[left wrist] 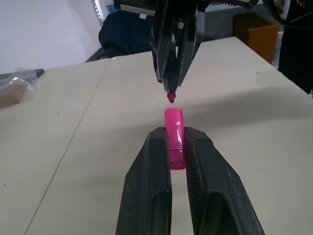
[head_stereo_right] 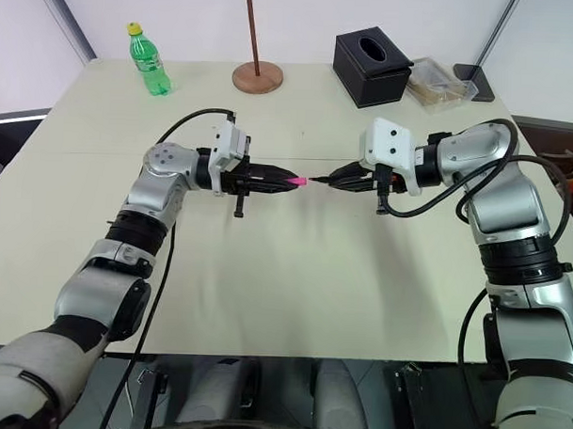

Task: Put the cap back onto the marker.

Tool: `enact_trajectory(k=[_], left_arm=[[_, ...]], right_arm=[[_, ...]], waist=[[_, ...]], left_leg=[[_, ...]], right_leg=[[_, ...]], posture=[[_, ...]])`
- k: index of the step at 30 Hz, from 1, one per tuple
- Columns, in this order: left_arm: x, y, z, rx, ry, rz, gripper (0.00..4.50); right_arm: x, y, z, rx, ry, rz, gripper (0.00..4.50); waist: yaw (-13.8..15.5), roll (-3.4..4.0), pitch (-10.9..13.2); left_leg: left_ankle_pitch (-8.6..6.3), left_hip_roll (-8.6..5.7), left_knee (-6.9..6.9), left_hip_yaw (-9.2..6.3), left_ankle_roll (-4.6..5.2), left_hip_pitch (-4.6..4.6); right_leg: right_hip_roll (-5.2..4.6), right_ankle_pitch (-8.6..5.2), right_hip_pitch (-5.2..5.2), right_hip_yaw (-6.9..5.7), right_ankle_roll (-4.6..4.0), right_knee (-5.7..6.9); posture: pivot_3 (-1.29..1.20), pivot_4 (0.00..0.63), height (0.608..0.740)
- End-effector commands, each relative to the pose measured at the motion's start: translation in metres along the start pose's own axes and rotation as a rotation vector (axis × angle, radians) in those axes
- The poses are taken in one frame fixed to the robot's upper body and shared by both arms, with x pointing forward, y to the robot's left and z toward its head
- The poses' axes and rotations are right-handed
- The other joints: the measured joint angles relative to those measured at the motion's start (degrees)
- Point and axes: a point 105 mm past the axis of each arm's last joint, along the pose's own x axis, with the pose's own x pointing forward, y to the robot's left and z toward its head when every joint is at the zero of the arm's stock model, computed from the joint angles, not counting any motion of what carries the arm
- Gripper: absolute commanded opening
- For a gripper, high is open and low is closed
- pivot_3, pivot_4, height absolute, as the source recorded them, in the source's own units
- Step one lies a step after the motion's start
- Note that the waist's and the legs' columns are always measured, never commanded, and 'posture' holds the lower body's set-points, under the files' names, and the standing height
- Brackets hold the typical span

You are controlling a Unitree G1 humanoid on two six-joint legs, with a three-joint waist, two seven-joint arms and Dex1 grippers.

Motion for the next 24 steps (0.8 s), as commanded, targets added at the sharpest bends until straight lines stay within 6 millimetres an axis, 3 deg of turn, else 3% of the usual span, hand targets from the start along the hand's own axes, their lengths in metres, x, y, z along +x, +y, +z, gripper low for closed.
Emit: enact_trajectory(k=[1,24], left_arm=[[0.0,0.007,0.016,0.047,-0.037,0.013,0.02],[0.018,0.005,0.022,0.059,-0.058,-0.02,0.02]], right_arm=[[-0.002,-0.003,0.008,-0.036,-0.018,-0.014,0.0],[0.002,0.003,0.007,-0.069,0.012,0.035,0.0]], waist=[[-0.02,0.0,0.0],[-0.02,0.0,0.0]], left_leg=[[0.0,0.0,0.0,0.0,0.0,0.0],[0.0,0.0,0.0,0.0,0.0,0.0]], right_leg=[[0.0,0.0,0.0,0.0,0.0,0.0],[0.01,0.0,0.0,0.0,0.0,0.0]], posture=[[0.0,0.15,0.74],[0.0,0.15,0.74]])
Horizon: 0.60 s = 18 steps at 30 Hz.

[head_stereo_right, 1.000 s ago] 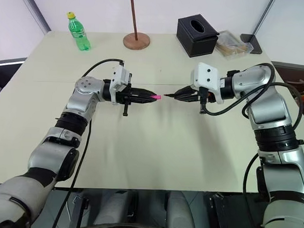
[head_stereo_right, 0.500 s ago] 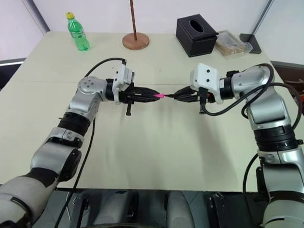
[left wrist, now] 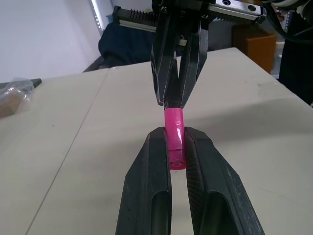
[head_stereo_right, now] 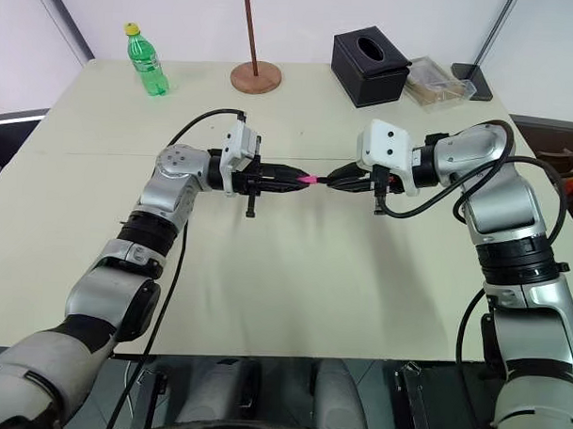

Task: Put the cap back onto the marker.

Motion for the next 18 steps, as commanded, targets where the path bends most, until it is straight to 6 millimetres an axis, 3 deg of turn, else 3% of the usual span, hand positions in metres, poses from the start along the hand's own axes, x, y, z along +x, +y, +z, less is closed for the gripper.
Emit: enact_trajectory(k=[1,18], left_arm=[[0.005,0.005,0.019,0.066,-0.021,-0.023,0.02],[0.014,-0.003,0.008,0.122,0.103,-0.092,0.02]], right_arm=[[0.0,0.003,0.007,-0.061,0.014,0.032,0.0],[0.006,0.004,0.0,-0.068,0.082,0.059,0.0]], waist=[[0.0,0.0,0.0],[0.01,0.0,0.0]], left_leg=[[0.0,0.0,0.0,0.0,0.0,0.0],[0.0,0.0,0.0,0.0,0.0,0.0]], right_leg=[[0.0,0.0,0.0,0.0,0.0,0.0],[0.0,0.0,0.0,0.0,0.0,0.0]], posture=[[0.0,0.15,0.74],[0.0,0.15,0.74]])
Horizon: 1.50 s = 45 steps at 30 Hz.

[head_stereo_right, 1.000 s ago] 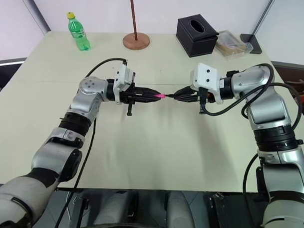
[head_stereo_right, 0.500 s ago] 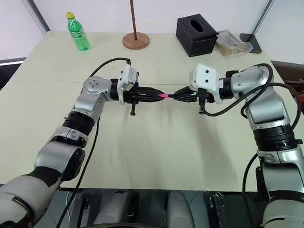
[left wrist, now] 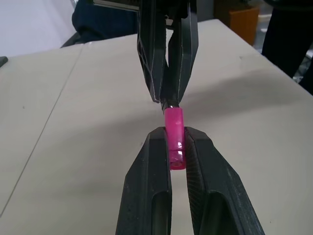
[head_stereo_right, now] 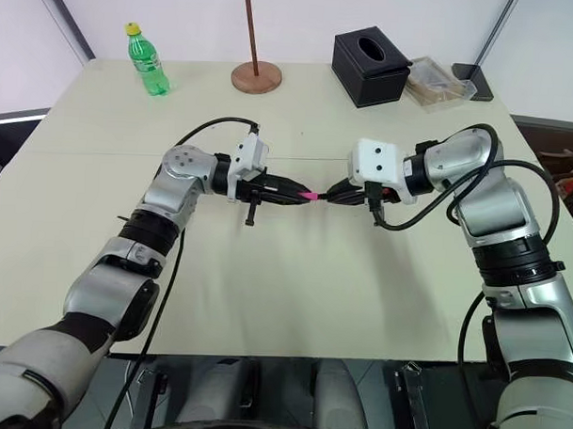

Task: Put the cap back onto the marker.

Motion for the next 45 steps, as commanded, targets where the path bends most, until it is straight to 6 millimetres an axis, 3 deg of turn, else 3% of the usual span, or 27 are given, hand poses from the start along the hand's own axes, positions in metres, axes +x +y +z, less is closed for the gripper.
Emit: enact_trajectory(k=[1,20,37,38,41,45], left_arm=[[0.006,0.008,0.02,0.107,-0.01,0.006,0.02],[0.03,0.007,0.02,0.139,-0.014,0.027,0.02],[0.027,0.01,0.02,0.141,-0.01,0.044,0.02],[0.027,0.01,0.02,0.14,-0.01,0.045,0.98],[0.027,0.009,0.019,0.155,-0.004,0.039,2.41],[0.024,0.009,0.02,0.153,-0.008,0.04,2.41]], right_arm=[[-0.004,-0.007,0.009,-0.034,-0.002,-0.029,0.0],[0.005,-0.012,0.014,-0.005,-0.013,-0.057,0.0],[0.005,-0.017,0.002,-0.014,0.035,-0.092,0.0],[0.005,-0.018,0.001,-0.015,0.039,-0.094,0.0],[0.005,-0.018,-0.001,-0.018,0.051,-0.099,0.0],[0.004,-0.018,-0.005,-0.018,0.064,-0.098,0.0]], waist=[[0.01,0.0,0.0],[-0.01,0.0,0.0],[-0.01,0.0,0.0],[0.0,0.0,0.0],[0.12,-0.01,0.0],[-0.06,-0.01,0.0]], left_leg=[[0.0,0.0,0.0,0.0,0.0,0.0],[0.0,-0.01,0.0,0.0,0.0,0.0],[0.0,-0.02,0.0,0.0,0.0,0.0],[0.0,-0.02,0.0,0.0,0.0,0.0],[0.0,-0.04,0.0,0.0,0.0,-0.01],[0.0,-0.06,0.0,-0.01,0.0,-0.01]], right_leg=[[0.0,0.0,0.0,0.0,0.0,0.0],[0.0,0.0,0.0,0.0,0.0,0.0],[0.0,0.0,0.0,0.0,0.0,0.0],[0.0,0.0,0.0,0.0,0.0,0.0],[-0.02,0.0,0.01,-0.01,0.0,0.0],[-0.01,0.0,-0.01,0.0,0.0,0.0]], posture=[[0.0,0.15,0.74],[0.0,0.15,0.74],[0.0,0.15,0.74],[0.0,0.15,0.74],[0.0,0.15,0.74],[0.0,0.15,0.74]])
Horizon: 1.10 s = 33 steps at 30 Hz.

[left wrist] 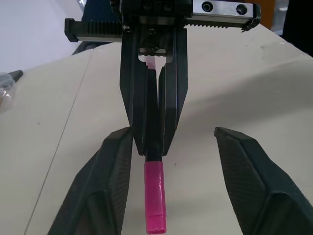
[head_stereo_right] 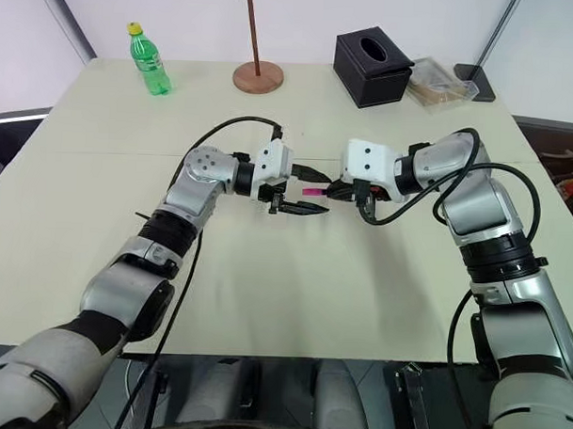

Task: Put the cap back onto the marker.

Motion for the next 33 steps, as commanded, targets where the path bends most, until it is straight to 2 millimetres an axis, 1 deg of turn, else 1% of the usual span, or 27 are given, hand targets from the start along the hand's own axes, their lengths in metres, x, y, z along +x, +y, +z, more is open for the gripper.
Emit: enact_trajectory(k=[1,5,8,10,13,15,17,20,22,24,26,28,30,31,33], left_arm=[[-0.004,0.007,0.015,0.053,-0.023,0.005,2.41],[-0.014,0.014,0.013,0.066,0.008,0.032,2.41],[-0.031,0.03,0.012,0.099,0.059,0.12,2.41],[-0.046,0.039,0.01,0.104,0.093,0.182,2.41],[-0.073,0.053,0.004,0.043,0.134,0.324,2.41],[-0.086,0.057,-0.003,-0.051,0.146,0.418,2.41],[-0.096,0.051,-0.013,-0.174,0.155,0.491,2.41],[-0.101,0.031,-0.024,-0.326,0.173,0.577,2.41],[-0.106,0.021,-0.029,-0.418,0.19,0.679,2.41],[-0.113,0.015,-0.034,-0.514,0.209,0.808,2.41],[-0.119,0.014,-0.033,-0.51,0.244,0.878,2.41],[-0.132,0.017,-0.035,-0.527,0.28,0.99,2.41],[-0.144,0.019,-0.034,-0.537,0.293,1.081,2.41],[-0.147,0.02,-0.033,-0.536,0.294,1.101,2.41],[-0.15,0.018,-0.033,-0.553,0.295,1.125,2.47]], right_arm=[[-0.008,-0.008,0.007,-0.048,0.003,-0.029,0.0],[-0.011,-0.008,-0.004,-0.046,0.046,-0.039,0.0],[-0.02,-0.013,-0.022,-0.032,0.122,-0.097,0.0],[-0.032,-0.015,-0.039,-0.011,0.183,-0.155,0.0],[-0.057,-0.017,-0.062,0.143,0.214,-0.285,0.0],[-0.069,-0.015,-0.071,0.266,0.211,-0.369,0.0],[-0.08,-0.012,-0.079,0.411,0.206,-0.464,0.0],[-0.095,-0.012,-0.096,0.674,0.207,-0.664,0.0],[-0.099,-0.001,-0.105,0.81,0.208,-0.725,0.0],[-0.099,0.011,-0.111,0.935,0.205,-0.761,0.0],[-0.097,0.019,-0.116,1.002,0.219,-0.778,0.0],[-0.094,0.029,-0.121,1.042,0.231,-0.775,0.0],[-0.091,0.037,-0.125,1.051,0.251,-0.772,0.0],[-0.09,0.039,-0.126,1.049,0.257,-0.774,0.0],[-0.093,0.039,-0.133,1.055,0.274,-0.808,0.97]], waist=[[-0.09,0.0,0.0],[-0.09,0.0,0.0],[-0.03,0.0,0.0],[0.09,0.0,0.0],[0.15,0.0,0.0],[0.11,-0.01,0.0],[-0.01,0.0,0.0],[-0.34,0.01,0.0],[-0.05,0.0,0.0],[0.25,0.0,-0.01],[0.38,-0.01,-0.01],[0.42,-0.01,-0.01],[0.34,0.0,-0.01],[0.26,0.0,-0.01],[0.15,0.0,-0.01]], left_leg=[[0.0,-0.01,0.0,0.0,0.0,0.0],[0.0,-0.01,0.0,0.0,0.0,0.0],[0.0,-0.04,0.0,0.0,0.0,0.0],[0.0,-0.09,0.0,0.0,0.0,0.0],[0.0,-0.09,-0.01,-0.02,0.0,-0.03],[0.0,-0.08,-0.01,-0.02,0.0,-0.06],[0.0,-0.03,-0.01,-0.04,0.0,-0.07],[0.0,0.03,-0.02,-0.05,0.0,-0.07],[0.0,0.07,-0.01,-0.06,0.0,-0.07],[0.0,0.08,0.0,-0.12,0.0,-0.08],[0.0,0.06,0.02,-0.15,0.0,-0.09],[0.01,-0.01,0.03,-0.14,-0.01,-0.1],[0.01,-0.03,0.02,-0.12,-0.01,-0.07],[0.01,-0.03,0.01,-0.13,-0.01,-0.06],[0.01,-0.03,0.0,-0.12,-0.01,-0.05]], right_leg=[[0.01,0.0,0.0,0.0,0.0,0.01],[0.02,0.0,-0.01,0.0,0.0,0.01],[0.02,0.0,-0.01,0.0,0.0,0.01],[0.0,0.0,-0.01,0.0,0.0,0.0],[-0.04,-0.01,-0.01,0.0,0.01,-0.03],[-0.07,-0.01,-0.03,0.01,0.02,-0.03],[-0.07,-0.01,-0.05,0.01,0.02,0.01],[-0.04,-0.01,-0.06,0.05,0.01,0.06],[-0.02,-0.01,-0.1,0.08,0.01,0.1],[0.0,-0.01,-0.09,0.07,0.01,0.12],[-0.02,-0.01,-0.05,0.05,0.01,0.12],[-0.08,-0.01,-0.05,0.05,0.02,0.12],[-0.09,-0.01,-0.03,0.05,0.02,0.11],[-0.09,-0.01,-0.03,0.05,0.02,0.1],[-0.08,-0.01,-0.03,0.05,0.02,0.1]], posture=[[0.0,0.15,0.74],[0.0,0.15,0.74],[0.0,0.15,0.74],[0.0,0.15,0.74],[0.0,0.15,0.74],[0.0,0.15,0.74],[0.0,0.15,0.74],[0.0,0.15,0.74],[0.0,0.15,0.74],[0.0,0.15,0.74],[0.0,0.15,0.74],[0.0,0.15,0.74],[0.0,0.15,0.74],[0.0,0.15,0.74],[0.0,0.15,0.74]])
